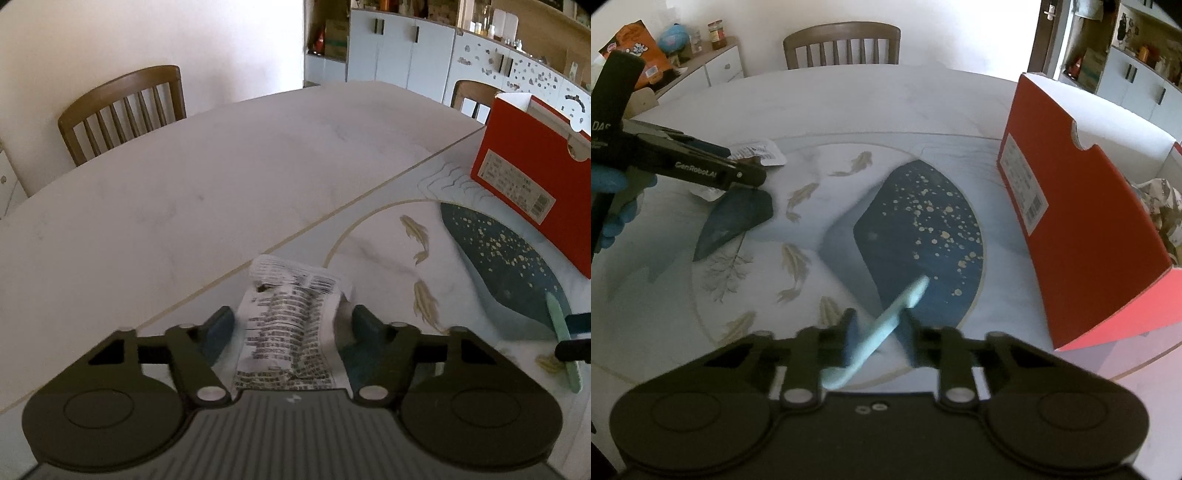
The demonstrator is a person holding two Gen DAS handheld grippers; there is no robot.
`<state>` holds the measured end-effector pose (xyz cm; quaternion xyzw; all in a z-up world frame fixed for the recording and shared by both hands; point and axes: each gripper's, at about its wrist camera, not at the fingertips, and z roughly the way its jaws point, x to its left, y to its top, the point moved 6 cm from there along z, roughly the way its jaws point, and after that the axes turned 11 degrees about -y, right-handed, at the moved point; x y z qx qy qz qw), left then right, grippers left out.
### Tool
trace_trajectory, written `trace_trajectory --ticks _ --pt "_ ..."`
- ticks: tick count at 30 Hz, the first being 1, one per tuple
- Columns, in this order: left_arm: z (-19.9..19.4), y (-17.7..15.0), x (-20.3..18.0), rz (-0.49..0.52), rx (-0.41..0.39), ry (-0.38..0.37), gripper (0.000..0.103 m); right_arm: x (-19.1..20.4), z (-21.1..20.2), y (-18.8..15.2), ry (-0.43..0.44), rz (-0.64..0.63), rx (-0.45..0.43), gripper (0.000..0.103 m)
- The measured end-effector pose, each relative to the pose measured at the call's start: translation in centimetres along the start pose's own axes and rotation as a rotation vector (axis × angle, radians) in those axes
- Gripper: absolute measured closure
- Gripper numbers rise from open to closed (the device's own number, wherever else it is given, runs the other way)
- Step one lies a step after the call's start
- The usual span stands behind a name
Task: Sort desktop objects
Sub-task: 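Grip the white printed sachet with the left gripper while the right grips the pale green stick, then lift and carry the sachet and green stick over the red shoebox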
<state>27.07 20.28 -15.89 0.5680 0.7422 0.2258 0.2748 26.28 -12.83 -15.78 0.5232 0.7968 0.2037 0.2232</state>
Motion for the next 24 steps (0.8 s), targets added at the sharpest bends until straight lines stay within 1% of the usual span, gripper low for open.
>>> trace_trajectory --ticks 1,4,8,15,24 --pt "-0.1 0.0 0.0 0.0 -0.004 -0.001 0.049 0.0 0.0 0.0 -0.001 0.004 0.001 0.087" --pt "-0.2 0.0 -0.2 0.001 -0.007 -0.001 0.049 -0.1 -0.1 0.0 0.001 0.007 0.001 0.088" --pt "-0.4 -0.2 -0.8 0.005 -0.012 0.002 0.049 -0.1 -0.1 0.0 0.004 0.012 0.003 0.093" --pt "-1.4 -0.5 -2.3 -0.02 -0.022 -0.011 0.051 -0.7 -1.1 -0.1 0.006 0.024 -0.016 0.093" --pt "-3.9 -0.5 -5.4 -0.029 -0.038 -0.038 0.051 -1.8 -3.9 0.2 0.031 0.041 -0.061 0.094"
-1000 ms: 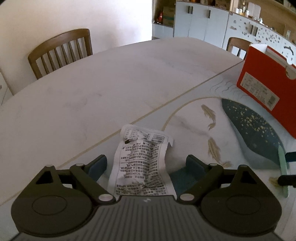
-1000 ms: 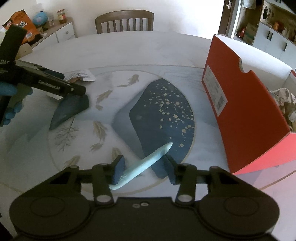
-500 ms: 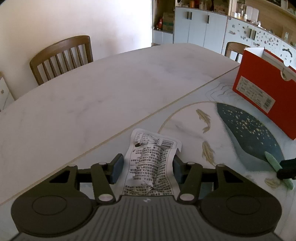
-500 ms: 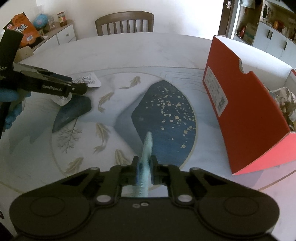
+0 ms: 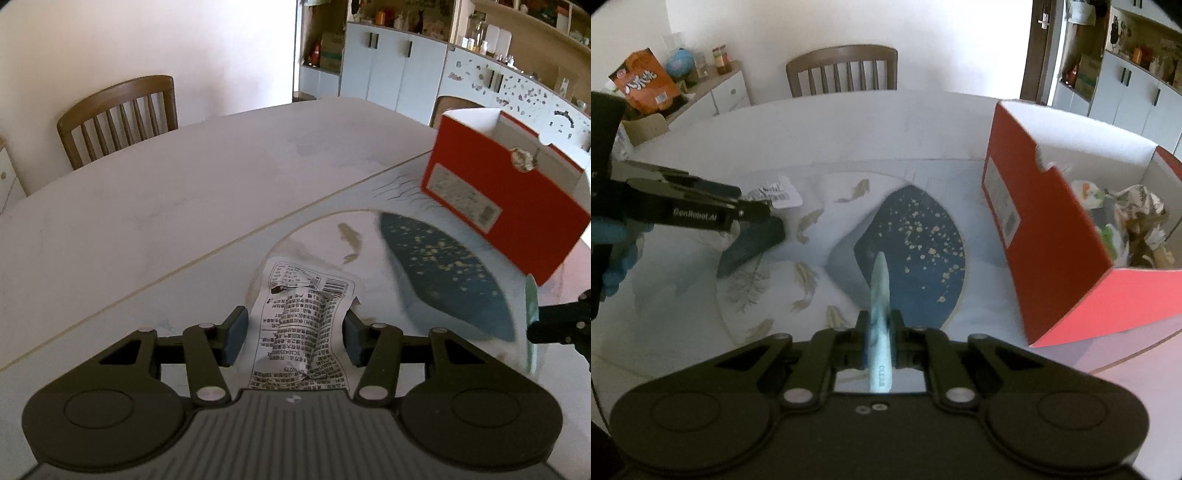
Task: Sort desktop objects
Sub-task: 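Lift and carry the sachet and green stick over the red shoebox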
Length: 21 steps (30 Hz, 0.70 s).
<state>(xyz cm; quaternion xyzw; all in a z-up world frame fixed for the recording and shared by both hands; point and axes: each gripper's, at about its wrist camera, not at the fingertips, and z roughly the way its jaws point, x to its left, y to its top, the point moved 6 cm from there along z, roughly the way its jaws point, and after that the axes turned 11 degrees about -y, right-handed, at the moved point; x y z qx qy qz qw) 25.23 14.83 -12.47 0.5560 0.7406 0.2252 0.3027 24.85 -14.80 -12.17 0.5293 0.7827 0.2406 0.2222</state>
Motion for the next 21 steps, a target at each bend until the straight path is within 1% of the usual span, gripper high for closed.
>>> trace_trajectory --ticks 7,14,21 --pt "-2.0 0.5 -3.0 0.011 -0.031 -0.023 0.051 -1.2 -2.1 0.3 0.013 0.016 -0.042 0.096" --pt "-3.0 1.0 -5.6 0.018 -0.047 -0.037 0.051 -2.4 -4.1 0.4 0.025 0.026 -0.081 0.096" --pt "-4.3 2.6 -8.9 0.05 -0.065 -0.059 0.051 -4.2 -6.4 1.3 0.037 0.041 -0.133 0.096"
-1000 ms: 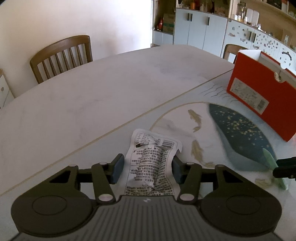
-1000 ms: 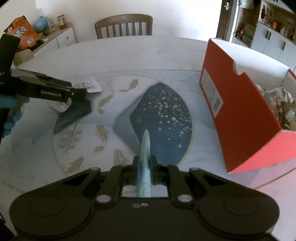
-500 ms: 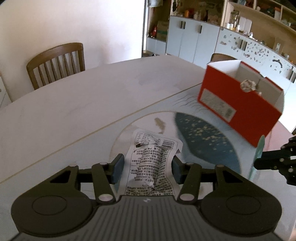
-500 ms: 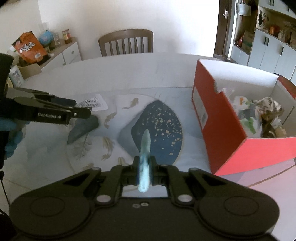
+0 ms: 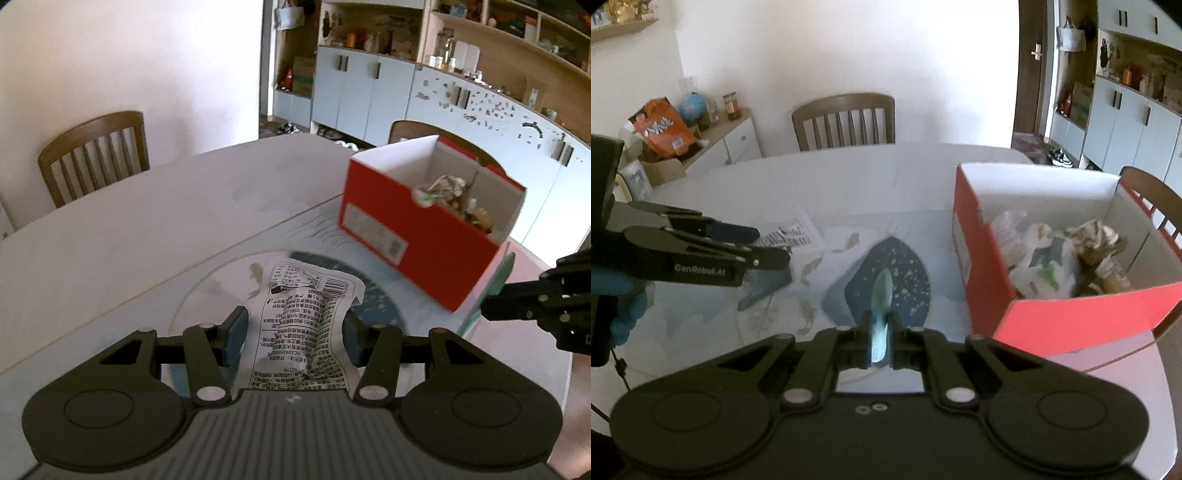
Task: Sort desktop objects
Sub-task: 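Lift and carry the sachet and green stick over the red shoebox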
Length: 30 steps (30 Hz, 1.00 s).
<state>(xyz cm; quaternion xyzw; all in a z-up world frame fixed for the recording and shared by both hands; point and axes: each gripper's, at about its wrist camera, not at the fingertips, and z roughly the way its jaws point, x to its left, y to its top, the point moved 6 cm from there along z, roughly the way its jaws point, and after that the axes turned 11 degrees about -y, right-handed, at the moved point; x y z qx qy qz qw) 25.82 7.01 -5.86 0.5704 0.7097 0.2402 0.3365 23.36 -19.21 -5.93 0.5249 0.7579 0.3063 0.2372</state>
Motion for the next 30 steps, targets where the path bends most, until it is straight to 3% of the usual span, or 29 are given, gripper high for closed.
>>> trace_trajectory --ticks 15,30 --pt "-0.2 6.1 -8.2 0.103 -0.052 -0.039 0.051 -6.4 -4.8 4.3 0.025 0.042 -0.126 0.096" --pt "5.9 11.1 -15.4 0.147 -0.038 -0.046 0.051 -15.9 -3.6 6.5 0.0 0.043 -0.139 0.096"
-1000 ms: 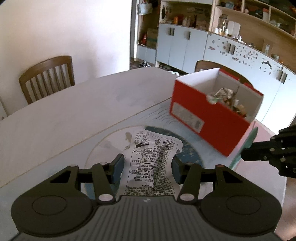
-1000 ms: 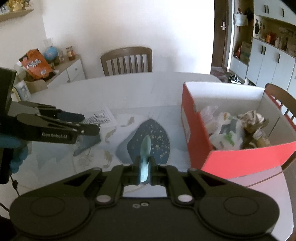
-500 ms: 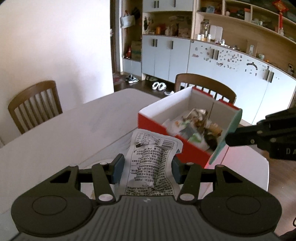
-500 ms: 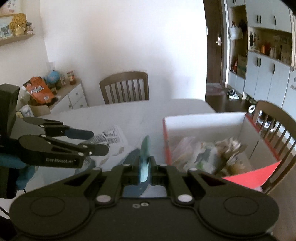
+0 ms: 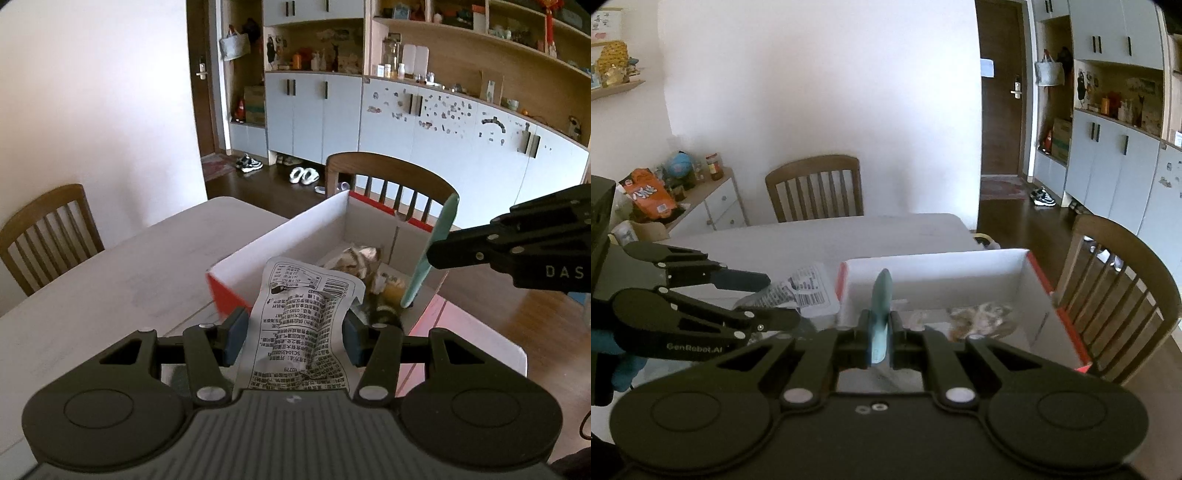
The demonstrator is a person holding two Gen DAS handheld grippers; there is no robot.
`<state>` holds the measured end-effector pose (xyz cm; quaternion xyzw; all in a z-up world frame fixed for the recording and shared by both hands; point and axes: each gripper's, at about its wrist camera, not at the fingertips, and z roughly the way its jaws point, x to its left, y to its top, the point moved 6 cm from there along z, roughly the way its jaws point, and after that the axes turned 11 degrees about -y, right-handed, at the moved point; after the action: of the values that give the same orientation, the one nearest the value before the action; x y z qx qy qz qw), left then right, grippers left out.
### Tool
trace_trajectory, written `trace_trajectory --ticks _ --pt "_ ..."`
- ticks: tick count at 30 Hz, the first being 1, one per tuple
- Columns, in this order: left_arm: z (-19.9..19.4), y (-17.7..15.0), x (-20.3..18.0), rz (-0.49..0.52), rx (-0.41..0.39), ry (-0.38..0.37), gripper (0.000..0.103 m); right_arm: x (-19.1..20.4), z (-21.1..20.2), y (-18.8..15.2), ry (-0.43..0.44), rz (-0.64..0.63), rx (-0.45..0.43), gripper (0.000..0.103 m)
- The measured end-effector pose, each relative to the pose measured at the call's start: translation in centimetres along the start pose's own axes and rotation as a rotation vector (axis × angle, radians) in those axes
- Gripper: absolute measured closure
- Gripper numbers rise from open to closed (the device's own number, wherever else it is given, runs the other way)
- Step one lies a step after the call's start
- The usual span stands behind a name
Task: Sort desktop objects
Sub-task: 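Lift and carry the sachet and green stick over the red shoebox, then lower into the box and open the left gripper while the right releases the stick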
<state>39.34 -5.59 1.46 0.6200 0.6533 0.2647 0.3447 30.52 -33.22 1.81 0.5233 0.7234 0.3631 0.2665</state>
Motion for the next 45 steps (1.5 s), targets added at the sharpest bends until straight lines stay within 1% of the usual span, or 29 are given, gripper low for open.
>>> trace_trajectory --ticks 7,14,20,25,30,34,42,45 --pt "3.9 1.6 -2.1 0.002 0.038 0.01 0.051 -4.4 1.2 0.4 -0.026 -0.001 0.014 0.096" --pt "7.1 2.1 -2.8 -0.014 0.072 0.038 0.051 -8.2 2.8 -0.4 -0.06 -0.013 0.045 0.096" --pt "9.6 2.0 -2.6 -0.038 0.107 0.078 0.051 -10.6 4.5 -1.5 -0.087 -0.035 0.086 0.096" --pt "11.5 1.7 -1.9 -0.06 0.142 0.101 0.051 -11.2 6.5 -2.2 -0.091 -0.065 0.121 0.096" --pt "13.5 1.4 -1.7 -0.057 0.18 0.117 0.051 -11.4 8.3 -3.0 -0.081 -0.097 0.153 0.096" --pt "14.6 1.2 -1.3 -0.066 0.198 0.125 0.051 -11.4 9.6 -3.3 -0.064 -0.111 0.182 0.096" --pt "16.4 0.7 -0.9 -0.052 0.247 0.153 0.051 -11.0 12.1 -3.8 -0.067 -0.152 0.217 0.096" --pt "17.0 0.3 -0.7 -0.065 0.273 0.139 0.051 -11.0 13.0 -4.0 -0.071 -0.148 0.238 0.095"
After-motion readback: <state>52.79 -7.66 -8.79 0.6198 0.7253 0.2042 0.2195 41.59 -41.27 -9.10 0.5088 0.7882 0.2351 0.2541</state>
